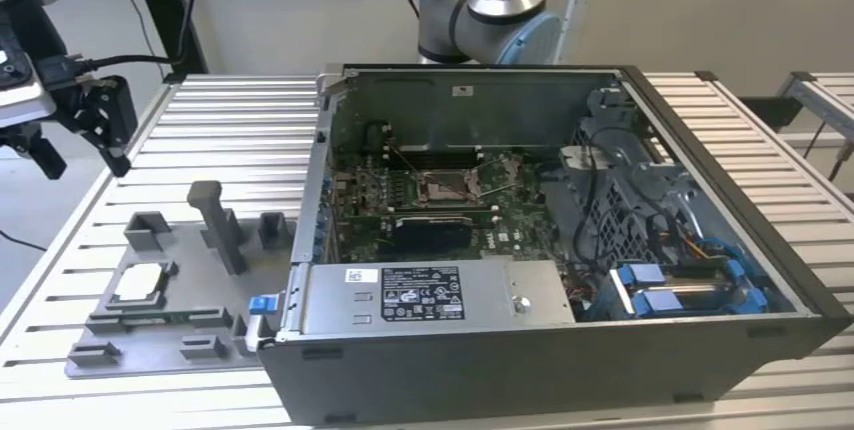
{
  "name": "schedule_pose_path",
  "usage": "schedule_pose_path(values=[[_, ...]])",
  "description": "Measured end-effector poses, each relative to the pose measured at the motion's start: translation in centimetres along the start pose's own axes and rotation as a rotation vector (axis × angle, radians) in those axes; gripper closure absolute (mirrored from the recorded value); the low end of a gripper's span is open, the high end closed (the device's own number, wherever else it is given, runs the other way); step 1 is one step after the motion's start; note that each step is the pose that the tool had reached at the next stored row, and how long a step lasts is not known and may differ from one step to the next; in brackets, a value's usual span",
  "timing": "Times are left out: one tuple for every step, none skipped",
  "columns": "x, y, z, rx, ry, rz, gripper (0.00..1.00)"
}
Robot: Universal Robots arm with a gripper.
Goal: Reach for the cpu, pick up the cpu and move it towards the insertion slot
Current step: 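Pick up the cpu and move it towards the insertion slot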
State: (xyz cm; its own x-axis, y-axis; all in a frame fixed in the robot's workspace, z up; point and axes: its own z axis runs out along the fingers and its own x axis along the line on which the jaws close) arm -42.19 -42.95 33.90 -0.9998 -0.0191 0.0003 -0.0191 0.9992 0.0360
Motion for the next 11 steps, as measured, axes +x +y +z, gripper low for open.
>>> schedule_pose_path(values=[[0.00,0.00,0.11,0.0000,0.0000,0.000,0.00],[0.00,-0.01,0.24,0.0000,-0.0001,0.000,0.00],[0.00,-0.01,0.37,0.0001,0.0000,0.000,0.00],[0.00,-0.02,0.53,0.0000,-0.0001,0.000,0.00],[0.00,-0.03,0.69,0.0001,0.0000,0.000,0.00],[0.00,-0.03,0.85,0.0001,0.0000,0.000,0.00],[0.00,-0.04,1.02,0.0001,0.0000,0.000,0.00],[0.00,-0.04,1.20,0.0001,-0.0001,0.000,0.00],[0.00,-0.05,1.38,0.0000,-0.0002,0.000,0.00],[0.01,-0.06,1.55,0.0001,-0.0006,0.000,0.00],[0.02,-0.06,1.72,0.0002,-0.0017,0.000,0.00]])
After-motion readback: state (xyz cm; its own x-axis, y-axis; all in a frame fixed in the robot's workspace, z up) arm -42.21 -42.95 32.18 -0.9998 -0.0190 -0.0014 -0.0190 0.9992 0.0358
